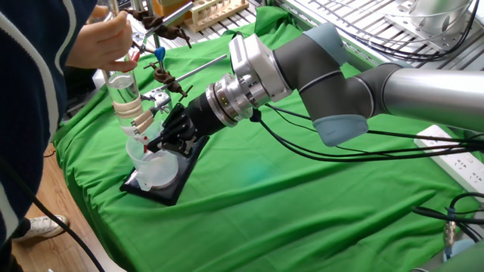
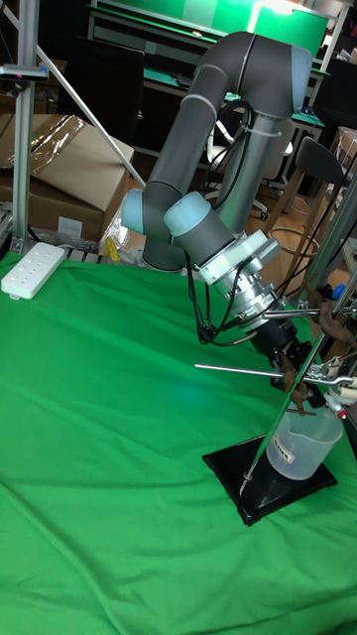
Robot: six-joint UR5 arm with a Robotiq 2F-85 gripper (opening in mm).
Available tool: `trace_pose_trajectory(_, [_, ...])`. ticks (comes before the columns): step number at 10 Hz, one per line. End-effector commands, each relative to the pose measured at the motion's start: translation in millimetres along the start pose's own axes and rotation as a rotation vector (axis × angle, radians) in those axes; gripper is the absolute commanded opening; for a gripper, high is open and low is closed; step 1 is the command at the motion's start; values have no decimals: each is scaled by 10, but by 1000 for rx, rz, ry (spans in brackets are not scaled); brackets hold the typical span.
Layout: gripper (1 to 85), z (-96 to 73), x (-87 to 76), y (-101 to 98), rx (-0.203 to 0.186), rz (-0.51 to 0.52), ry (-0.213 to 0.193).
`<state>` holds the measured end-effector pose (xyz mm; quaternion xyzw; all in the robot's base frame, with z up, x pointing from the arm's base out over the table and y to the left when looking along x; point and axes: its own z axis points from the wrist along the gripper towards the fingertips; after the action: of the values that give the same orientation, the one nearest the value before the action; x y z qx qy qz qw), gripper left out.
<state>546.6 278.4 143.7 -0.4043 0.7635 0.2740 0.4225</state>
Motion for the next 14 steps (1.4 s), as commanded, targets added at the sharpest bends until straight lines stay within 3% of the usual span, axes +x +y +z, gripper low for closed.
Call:
trace_pose_trajectory(1, [13,-10,-24,-25,4,6,-10])
trace_pose_trajectory(5, [13,-42,-117,43,-20,20,-30])
trace_pose_trajectory(8, [13,-53,-5,-117,20,7,-5])
trace_pose_trajectory(11, [13,-41,34,-238,59,30,-12])
trace_pose_trajectory(13, [13,-13,-58,-114,23,74,-47])
trace_pose_trajectory(14, [13,14,-71,-86,27,92,-55])
